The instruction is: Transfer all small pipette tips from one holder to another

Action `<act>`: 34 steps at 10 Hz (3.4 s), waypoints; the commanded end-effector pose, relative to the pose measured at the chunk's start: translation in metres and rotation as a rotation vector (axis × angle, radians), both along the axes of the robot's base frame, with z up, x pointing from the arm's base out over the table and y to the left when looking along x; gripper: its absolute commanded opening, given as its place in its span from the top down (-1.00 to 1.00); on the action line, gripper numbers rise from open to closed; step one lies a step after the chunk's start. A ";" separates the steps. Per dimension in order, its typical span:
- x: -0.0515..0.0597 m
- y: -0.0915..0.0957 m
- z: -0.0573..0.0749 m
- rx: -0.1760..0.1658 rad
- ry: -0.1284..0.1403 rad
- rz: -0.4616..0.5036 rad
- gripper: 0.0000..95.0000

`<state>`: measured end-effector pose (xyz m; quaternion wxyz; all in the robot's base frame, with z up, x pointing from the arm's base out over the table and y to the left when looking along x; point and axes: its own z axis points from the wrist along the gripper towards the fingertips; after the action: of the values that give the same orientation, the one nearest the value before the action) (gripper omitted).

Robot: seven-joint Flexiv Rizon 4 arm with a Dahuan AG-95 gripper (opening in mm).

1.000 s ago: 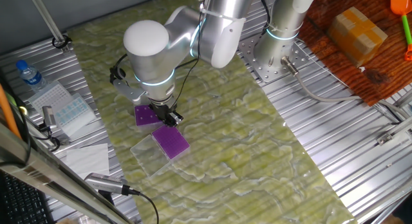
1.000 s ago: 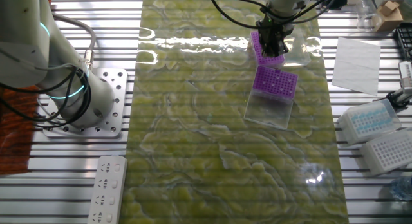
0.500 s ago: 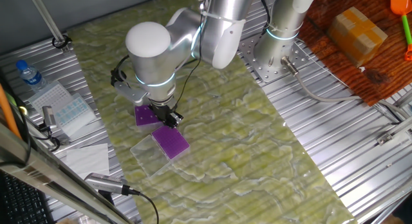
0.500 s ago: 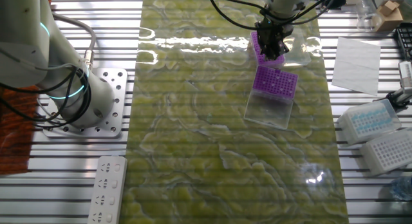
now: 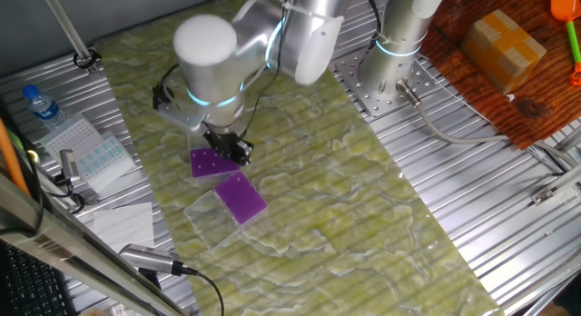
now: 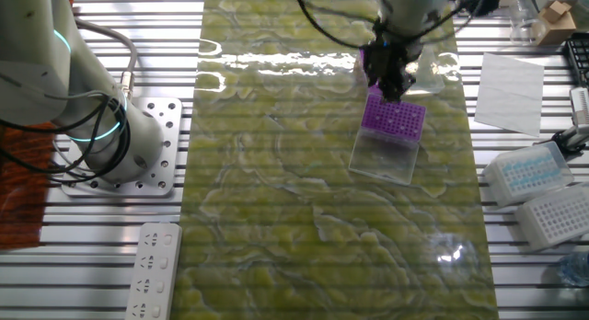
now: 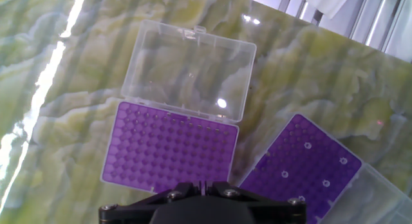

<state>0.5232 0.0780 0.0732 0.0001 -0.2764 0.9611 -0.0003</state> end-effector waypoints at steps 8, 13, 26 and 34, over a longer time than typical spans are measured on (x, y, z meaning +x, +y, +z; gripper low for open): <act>0.006 -0.029 -0.016 0.001 -0.021 0.044 0.60; 0.006 -0.033 -0.023 0.003 -0.039 0.058 0.60; 0.019 0.025 0.030 0.026 0.009 -0.059 1.00; 0.020 0.082 0.009 0.033 -0.008 -0.165 1.00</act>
<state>0.5436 0.1618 0.0789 0.0089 -0.1949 0.9807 0.0129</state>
